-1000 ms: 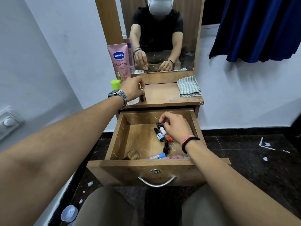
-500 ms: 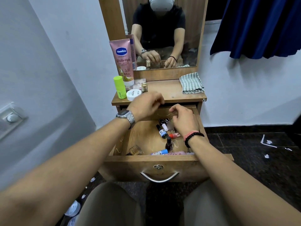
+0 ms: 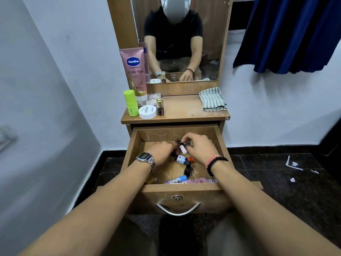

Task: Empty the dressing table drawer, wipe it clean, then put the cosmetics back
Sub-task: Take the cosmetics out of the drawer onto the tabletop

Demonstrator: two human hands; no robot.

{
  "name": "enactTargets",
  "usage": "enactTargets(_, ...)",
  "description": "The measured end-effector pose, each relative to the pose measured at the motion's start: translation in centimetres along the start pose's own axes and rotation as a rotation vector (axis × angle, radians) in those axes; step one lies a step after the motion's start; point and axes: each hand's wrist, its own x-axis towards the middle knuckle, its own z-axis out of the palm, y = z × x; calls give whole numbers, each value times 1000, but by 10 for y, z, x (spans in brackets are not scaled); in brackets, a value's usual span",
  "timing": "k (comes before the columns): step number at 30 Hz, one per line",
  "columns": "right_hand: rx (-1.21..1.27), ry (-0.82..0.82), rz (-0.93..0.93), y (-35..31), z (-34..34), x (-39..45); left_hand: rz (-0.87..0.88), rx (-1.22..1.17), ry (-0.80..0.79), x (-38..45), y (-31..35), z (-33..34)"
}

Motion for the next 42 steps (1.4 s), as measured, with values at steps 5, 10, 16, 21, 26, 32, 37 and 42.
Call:
enactTargets(5, -33, -154, -13, -1, 2, -1, 95, -225, 188, -3, -7, -6)
enactTargets(10, -67, -129, -39, -4, 3, -1, 179, -284, 356, -7, -6, -13)
enactTargets(16, 115, 44, 8, -5, -3, -3, 41, -250, 521, -10, 1, -20)
enactTargets(21, 295, 287, -32, -18, -26, 2, -72, -175, 602, -11, -4, -21)
enactTargets(26, 370, 355, -14, -42, -50, 64, -88, -120, 558, -10, -6, -20)
enactTargets(32, 243, 323, -60, -62, -41, 138, -67, -86, 503, -9, -7, -14)
enactTargets(37, 105, 305, -16, -63, -28, 187, -92, -98, 482, -5, -10, -13)
enactTargets(42, 28, 266, -15, -63, -18, 208, -135, -93, 485, -3, -12, -14)
